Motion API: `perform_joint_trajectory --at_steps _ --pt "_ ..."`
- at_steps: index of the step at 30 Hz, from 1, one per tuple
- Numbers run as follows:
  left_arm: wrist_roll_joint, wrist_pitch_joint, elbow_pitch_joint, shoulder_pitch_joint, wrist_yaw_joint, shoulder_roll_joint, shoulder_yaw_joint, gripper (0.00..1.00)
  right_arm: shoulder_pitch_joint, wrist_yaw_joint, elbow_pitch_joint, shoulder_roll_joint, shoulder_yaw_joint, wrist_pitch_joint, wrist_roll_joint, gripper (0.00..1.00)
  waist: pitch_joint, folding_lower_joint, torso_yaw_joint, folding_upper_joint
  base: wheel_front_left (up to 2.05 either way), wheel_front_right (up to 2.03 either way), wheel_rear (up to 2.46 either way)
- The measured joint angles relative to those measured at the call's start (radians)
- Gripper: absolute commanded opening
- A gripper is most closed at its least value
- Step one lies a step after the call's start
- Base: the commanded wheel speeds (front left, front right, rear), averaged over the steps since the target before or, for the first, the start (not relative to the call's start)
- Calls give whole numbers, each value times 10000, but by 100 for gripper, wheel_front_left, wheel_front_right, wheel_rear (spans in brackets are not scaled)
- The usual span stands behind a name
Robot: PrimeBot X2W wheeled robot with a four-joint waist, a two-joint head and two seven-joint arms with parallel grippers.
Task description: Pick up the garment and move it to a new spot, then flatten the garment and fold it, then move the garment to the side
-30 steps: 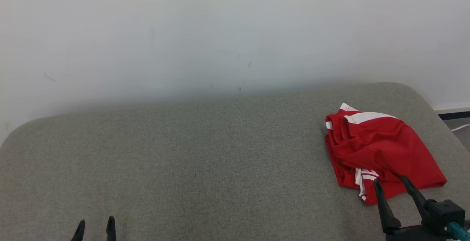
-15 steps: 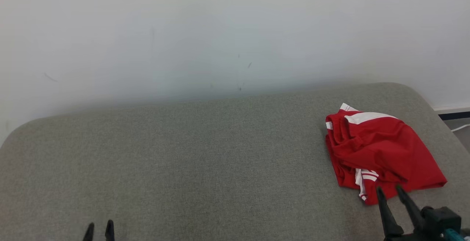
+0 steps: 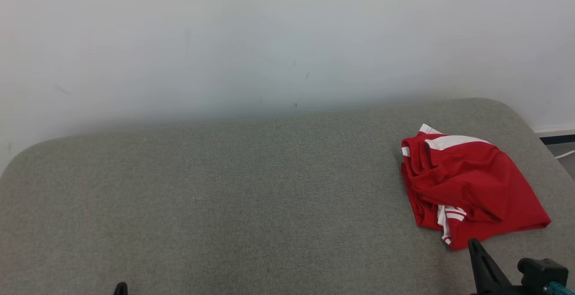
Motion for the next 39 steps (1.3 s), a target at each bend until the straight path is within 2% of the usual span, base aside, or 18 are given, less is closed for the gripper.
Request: perform_joint_trajectory --at_steps 39 --pt "-5114 1210 288 -857 -917 -627 1208 0 -783 920 293 1122 -1507 1461 4477 0 447 1 238 -1 0 0 0"
